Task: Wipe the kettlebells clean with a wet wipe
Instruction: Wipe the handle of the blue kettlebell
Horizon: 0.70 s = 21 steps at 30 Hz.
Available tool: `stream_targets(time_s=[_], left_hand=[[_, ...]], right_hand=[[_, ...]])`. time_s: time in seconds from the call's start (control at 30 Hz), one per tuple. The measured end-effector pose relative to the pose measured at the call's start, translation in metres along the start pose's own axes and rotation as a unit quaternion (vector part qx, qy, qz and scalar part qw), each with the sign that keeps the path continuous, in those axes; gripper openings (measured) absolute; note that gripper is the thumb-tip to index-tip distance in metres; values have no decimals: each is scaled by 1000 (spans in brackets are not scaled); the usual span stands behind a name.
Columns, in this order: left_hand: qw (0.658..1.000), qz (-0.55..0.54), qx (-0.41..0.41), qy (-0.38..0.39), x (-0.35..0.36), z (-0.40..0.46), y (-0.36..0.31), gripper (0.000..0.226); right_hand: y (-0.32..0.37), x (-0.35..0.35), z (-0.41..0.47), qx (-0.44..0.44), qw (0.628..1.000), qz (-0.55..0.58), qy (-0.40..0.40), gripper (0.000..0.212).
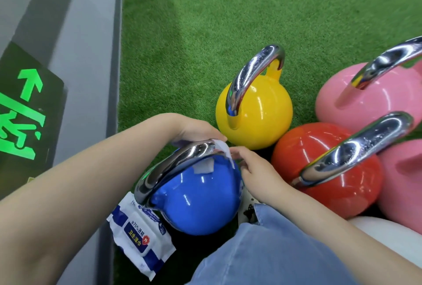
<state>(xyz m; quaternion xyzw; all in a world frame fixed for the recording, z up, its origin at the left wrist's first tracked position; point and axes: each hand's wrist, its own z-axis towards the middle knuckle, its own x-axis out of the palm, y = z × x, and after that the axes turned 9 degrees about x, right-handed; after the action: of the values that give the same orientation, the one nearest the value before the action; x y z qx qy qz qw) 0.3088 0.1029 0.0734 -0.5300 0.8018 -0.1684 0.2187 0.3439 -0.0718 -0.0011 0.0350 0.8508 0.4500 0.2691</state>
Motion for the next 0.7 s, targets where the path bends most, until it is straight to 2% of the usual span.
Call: stream_targets(time_s=[0.07,0.13,0.2,0.3,0.37,0.43,0.47,0.53,0.57,0.6,0.7], left_hand=[[997,16,-40,58,-3,9,-6,38],[992,45,-69,96,-4,13,-15,35],[987,74,-95,107,-3,16,-24,34],[976,161,-117,92,1,23,-35,31],[955,281,-94,33,8,17,-42,33],[904,408,14,-126,19,1,-44,33],[873,420,93,-230,27,-11,-38,32],[801,344,265,-413,56,-40,-18,34],[774,292,335,-452,74,-54,-8,35],[769,268,360,-455,93,-61,5,33],[803,272,319,-425,139,-51,51,26]], right_hand=[[-5,2,2,27,999,-15,25,55],[-4,1,6,43,999,-12,10,52],[1,1,13,51,998,28,-25,53],[7,6,24,59,989,138,9,63],[7,9,28,61,985,157,30,63],[8,11,28,46,984,168,39,56],[10,10,26,33,985,166,40,51],[12,9,26,13,990,131,46,47],[11,9,29,6,993,111,42,49],[11,9,29,2,995,95,33,50],[11,10,29,-2,997,82,9,58]])
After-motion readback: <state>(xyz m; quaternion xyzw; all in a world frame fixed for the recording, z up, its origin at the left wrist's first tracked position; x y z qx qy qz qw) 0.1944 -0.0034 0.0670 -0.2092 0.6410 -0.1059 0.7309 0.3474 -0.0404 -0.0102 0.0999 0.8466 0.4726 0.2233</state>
